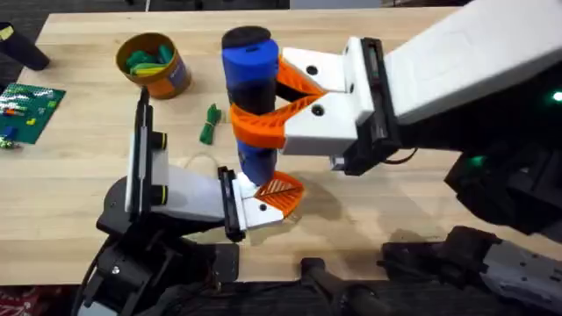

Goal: Pick up the gripper from the table and insert it into the empty holder that is missing its gripper. Then pick up a screw, insert it into the mounting hole, and use the screwdriver to tighten it. Finally, clean up the table by picking up the vegetable and placing it into the bucket.

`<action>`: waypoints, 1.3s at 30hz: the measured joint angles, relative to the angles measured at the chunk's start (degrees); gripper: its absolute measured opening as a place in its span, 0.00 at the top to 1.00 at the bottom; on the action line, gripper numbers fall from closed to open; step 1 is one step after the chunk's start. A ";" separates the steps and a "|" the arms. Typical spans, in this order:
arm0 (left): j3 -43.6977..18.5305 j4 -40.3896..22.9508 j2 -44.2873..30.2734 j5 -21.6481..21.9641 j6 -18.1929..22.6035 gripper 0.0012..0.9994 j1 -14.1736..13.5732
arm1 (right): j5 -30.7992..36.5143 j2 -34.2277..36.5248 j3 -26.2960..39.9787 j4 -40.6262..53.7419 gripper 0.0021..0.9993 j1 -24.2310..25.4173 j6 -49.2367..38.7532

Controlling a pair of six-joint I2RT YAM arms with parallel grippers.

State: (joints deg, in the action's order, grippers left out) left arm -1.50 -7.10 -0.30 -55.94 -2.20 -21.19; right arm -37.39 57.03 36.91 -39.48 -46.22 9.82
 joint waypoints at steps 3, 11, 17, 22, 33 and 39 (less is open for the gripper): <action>0.00 -0.02 -0.01 0.01 -0.03 0.99 0.02 | 0.04 0.89 0.00 -0.81 0.97 0.00 0.04; 0.00 -0.03 -0.08 0.00 -0.22 0.99 0.02 | 0.06 1.55 0.00 -1.25 0.97 -0.03 0.48; 0.00 -0.03 -0.08 0.00 -0.22 0.99 0.02 | 0.07 1.55 0.00 -1.25 0.97 -0.72 0.45; 0.00 -0.03 -0.08 -0.01 -0.22 0.99 0.02 | 0.07 1.55 0.00 -1.18 0.97 -0.76 0.45; 0.00 -0.01 -0.06 0.00 -0.17 0.99 0.02 | 0.46 2.91 -0.13 -7.78 0.97 -0.87 1.72; 0.00 -0.01 -0.06 0.00 -0.18 0.99 0.02 | 0.63 2.93 0.46 -9.81 0.97 0.16 2.43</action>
State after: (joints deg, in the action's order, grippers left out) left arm -1.50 -7.11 -0.36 -55.94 -2.38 -21.17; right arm -36.76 59.96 37.36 -49.29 -46.06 12.25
